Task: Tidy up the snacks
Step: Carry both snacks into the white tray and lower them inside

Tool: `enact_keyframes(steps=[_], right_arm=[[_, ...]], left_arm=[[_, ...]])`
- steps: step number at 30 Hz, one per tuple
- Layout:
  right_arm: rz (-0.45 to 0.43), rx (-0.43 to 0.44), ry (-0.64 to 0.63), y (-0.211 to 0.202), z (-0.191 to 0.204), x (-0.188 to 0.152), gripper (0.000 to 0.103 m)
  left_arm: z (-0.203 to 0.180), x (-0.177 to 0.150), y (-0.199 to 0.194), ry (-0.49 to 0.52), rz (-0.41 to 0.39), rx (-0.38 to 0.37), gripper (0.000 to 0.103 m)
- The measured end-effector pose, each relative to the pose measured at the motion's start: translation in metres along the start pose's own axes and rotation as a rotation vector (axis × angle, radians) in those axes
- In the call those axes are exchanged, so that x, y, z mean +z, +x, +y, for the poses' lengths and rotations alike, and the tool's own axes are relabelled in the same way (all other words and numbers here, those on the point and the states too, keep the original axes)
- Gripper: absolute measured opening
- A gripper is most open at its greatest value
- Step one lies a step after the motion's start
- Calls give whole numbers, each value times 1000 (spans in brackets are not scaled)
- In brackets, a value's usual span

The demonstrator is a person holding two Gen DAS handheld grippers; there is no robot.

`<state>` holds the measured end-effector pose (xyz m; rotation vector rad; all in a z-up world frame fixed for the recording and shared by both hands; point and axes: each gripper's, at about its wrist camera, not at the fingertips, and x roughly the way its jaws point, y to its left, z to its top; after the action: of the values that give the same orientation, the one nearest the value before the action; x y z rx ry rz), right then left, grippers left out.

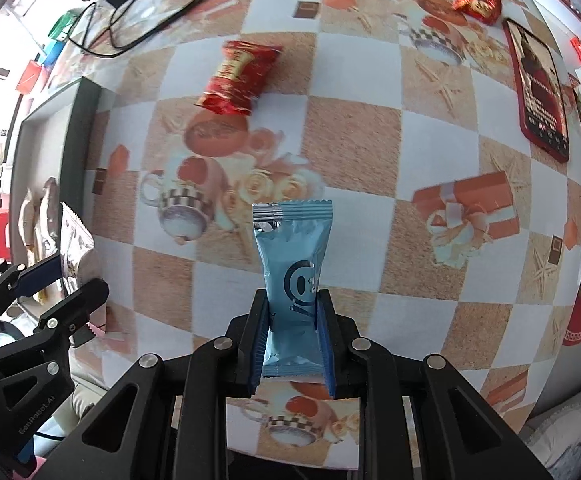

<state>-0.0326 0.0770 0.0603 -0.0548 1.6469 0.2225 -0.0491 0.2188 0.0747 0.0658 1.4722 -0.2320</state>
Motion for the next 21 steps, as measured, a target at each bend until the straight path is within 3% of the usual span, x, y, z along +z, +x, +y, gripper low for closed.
enact_keyframes(steps=[21], right_arm=[[-51,12,-208,-21,118,44,24]], left_arm=[[83,-9,-39,-173,-103,23,43]])
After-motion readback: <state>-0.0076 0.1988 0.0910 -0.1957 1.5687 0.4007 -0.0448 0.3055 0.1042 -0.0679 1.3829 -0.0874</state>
